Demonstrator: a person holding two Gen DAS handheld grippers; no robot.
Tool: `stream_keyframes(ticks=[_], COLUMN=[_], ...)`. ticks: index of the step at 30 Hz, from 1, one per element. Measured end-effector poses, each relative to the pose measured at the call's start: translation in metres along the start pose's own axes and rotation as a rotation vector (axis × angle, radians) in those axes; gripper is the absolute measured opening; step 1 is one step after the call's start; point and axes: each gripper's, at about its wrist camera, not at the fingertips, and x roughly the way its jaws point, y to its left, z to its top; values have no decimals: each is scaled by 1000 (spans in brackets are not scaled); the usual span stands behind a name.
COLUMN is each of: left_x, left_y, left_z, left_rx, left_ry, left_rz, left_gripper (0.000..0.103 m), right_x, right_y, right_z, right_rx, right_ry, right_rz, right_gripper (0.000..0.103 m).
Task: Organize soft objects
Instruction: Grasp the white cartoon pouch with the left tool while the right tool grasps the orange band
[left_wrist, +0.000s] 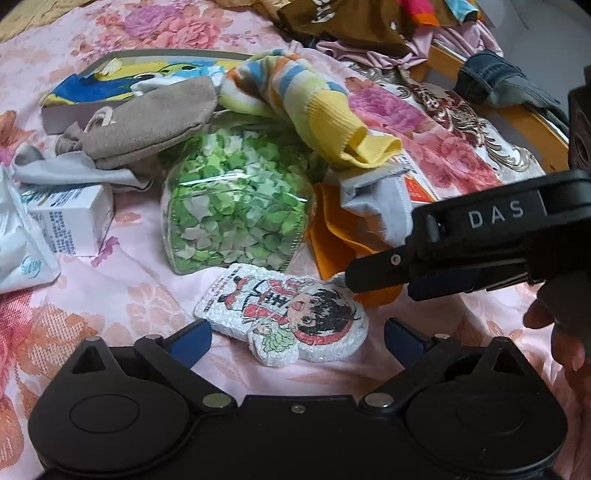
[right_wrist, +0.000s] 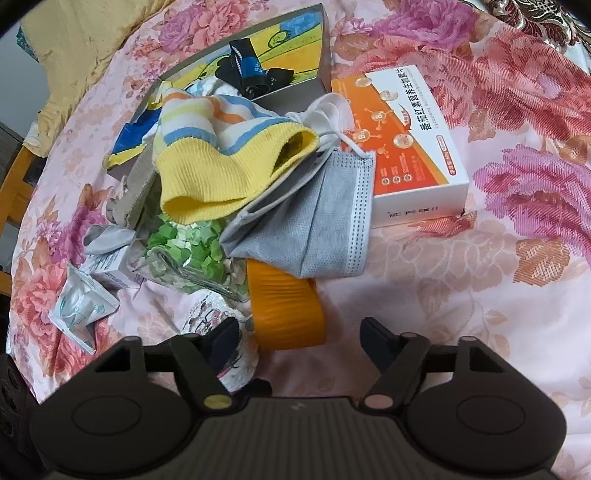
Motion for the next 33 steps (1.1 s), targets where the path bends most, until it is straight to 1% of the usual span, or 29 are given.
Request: stream_keyframes(ticks=[5, 6, 13, 15, 20, 22, 23, 24, 25, 29, 33], left_x=[1, 2, 1, 1, -1, -2, -3, -3, -2, -4, -8], left_y=[-1, -1, -1, -1, 2, 4, 4, 5, 6, 11, 22], left_z=[-1, -1, -2, -2, -5, -6, -8, -8, -9, -10, -12], left_rx=[10, 13, 18, 17, -12, -29, -40, -44, -55, -92, -194], left_ry=[11, 13, 14, 12, 5, 6, 2, 7, 17, 0, -18], left_rz=[27, 30, 35, 34, 20, 8, 3, -16, -18, -31, -73], left_gripper=[91, 91, 90, 90, 86, 83, 71, 66, 65, 65, 66], right_x=[1, 1, 1, 1, 0, -1, -1, -2, -2, -4, -5], right_y=[0, 0, 0, 0, 3, 3, 4, 4, 4, 4, 2], right_z=[0, 0, 0, 0, 0, 0, 0, -1, -1, -2, -1], right_rx=[-1, -2, -8, -11, -32, -40, -42, -44, -47, -46, -41], right_ry=[4, 3, 0, -2, -11, -18, -20, -22, -24, -32, -34], right_rz=[6, 6, 14, 21, 22, 18, 18, 20, 18, 23, 26], right_gripper=[64, 61, 52, 45, 44, 43, 43, 43, 43, 43, 43])
